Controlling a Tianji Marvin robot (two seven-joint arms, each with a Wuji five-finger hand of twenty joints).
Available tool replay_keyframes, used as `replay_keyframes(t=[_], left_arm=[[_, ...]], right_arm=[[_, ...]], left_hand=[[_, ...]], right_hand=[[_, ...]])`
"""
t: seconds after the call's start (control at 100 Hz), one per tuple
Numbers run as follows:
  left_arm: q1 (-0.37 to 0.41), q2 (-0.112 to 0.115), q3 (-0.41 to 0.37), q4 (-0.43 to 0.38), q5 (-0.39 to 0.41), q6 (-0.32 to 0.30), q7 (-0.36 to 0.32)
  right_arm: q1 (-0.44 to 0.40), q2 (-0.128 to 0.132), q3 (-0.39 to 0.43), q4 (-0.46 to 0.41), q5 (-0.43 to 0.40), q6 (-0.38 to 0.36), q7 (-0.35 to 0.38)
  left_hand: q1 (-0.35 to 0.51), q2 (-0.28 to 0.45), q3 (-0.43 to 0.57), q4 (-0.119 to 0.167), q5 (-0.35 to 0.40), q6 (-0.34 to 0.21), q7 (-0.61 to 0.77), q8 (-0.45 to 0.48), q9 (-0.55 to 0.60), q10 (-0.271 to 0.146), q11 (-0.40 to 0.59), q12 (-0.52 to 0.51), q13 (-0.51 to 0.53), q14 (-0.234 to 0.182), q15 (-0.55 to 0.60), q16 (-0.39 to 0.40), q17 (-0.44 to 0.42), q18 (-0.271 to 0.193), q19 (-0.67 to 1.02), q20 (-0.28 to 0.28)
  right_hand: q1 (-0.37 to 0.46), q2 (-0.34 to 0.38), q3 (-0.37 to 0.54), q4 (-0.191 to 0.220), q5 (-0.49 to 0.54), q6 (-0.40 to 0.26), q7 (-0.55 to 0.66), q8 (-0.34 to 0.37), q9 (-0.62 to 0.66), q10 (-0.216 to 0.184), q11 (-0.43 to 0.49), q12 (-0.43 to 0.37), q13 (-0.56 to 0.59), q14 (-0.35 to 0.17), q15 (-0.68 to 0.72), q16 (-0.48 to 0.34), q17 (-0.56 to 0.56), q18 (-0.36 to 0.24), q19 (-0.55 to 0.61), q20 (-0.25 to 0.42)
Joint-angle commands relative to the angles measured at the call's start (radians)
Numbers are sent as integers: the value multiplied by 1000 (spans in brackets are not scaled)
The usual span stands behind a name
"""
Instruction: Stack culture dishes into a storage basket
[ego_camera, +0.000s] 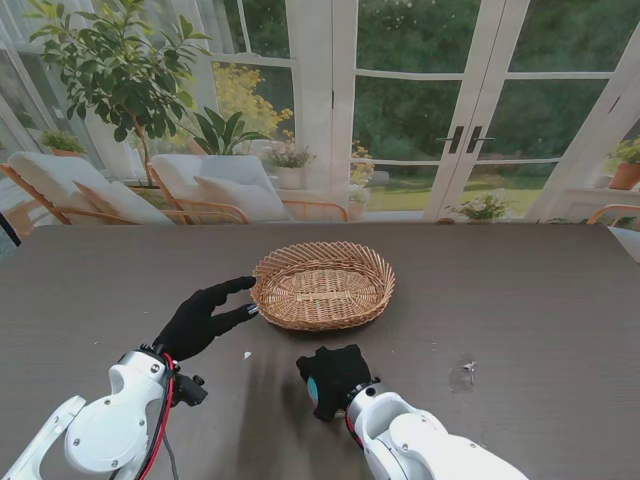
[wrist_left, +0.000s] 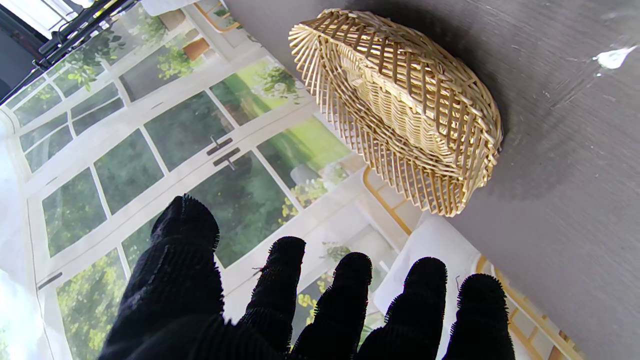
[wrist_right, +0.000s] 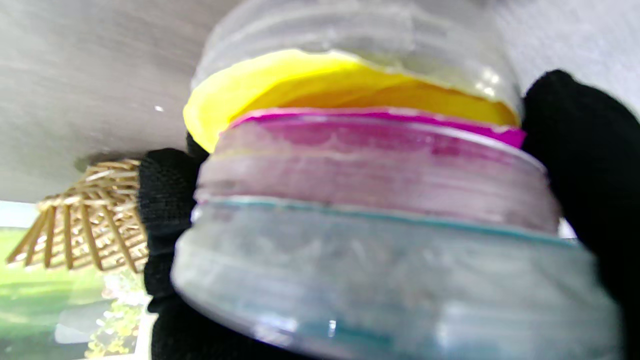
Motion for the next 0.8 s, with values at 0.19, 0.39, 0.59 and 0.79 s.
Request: replay_keyframes(t=[0.19,0.39,0.59,0.79], left_arm=[[8,-6,-4,-11,1,-2,-14],[10,-6,-4,-12,3,-1,-11],[15,-8,-4,-16,3,15,-5],[21,-8,-12,-13,3,34,-11]], right_arm=[[-17,10,50,-96,-23,-37,79],[6,11,65,-127,-2,-40,139],[76,2,36,-120,47,-17,173],[166,-15,-12,-89,105,22,184]], left_hand=[[29,43,-22,2,-1,-10,0,-1,-2,4,-12,-6,-26,12,-10,11,3,17,-25,3],[29,43,-22,2,1,-10,1,-1,-1,4,-12,-6,-26,10,-10,10,2,18,-26,3],[30,42,-22,2,0,-9,0,-1,-2,3,-12,-6,-27,11,-10,10,2,18,-26,3],[30,42,-22,2,2,-11,1,-1,-3,3,-12,-6,-28,10,-11,10,1,17,-26,3]], right_hand=[[304,81,215,47,86,-1,153,10,84,-79,112,77,189,-298,103,20,342,-121,41,0],[302,86,212,50,81,2,150,9,82,-76,106,75,185,-292,103,21,342,-120,39,3],[304,89,209,52,80,3,149,10,81,-74,103,74,183,-290,103,21,341,-118,38,4],[303,91,207,52,79,1,147,10,83,-74,101,75,181,-290,101,20,341,-120,37,6]])
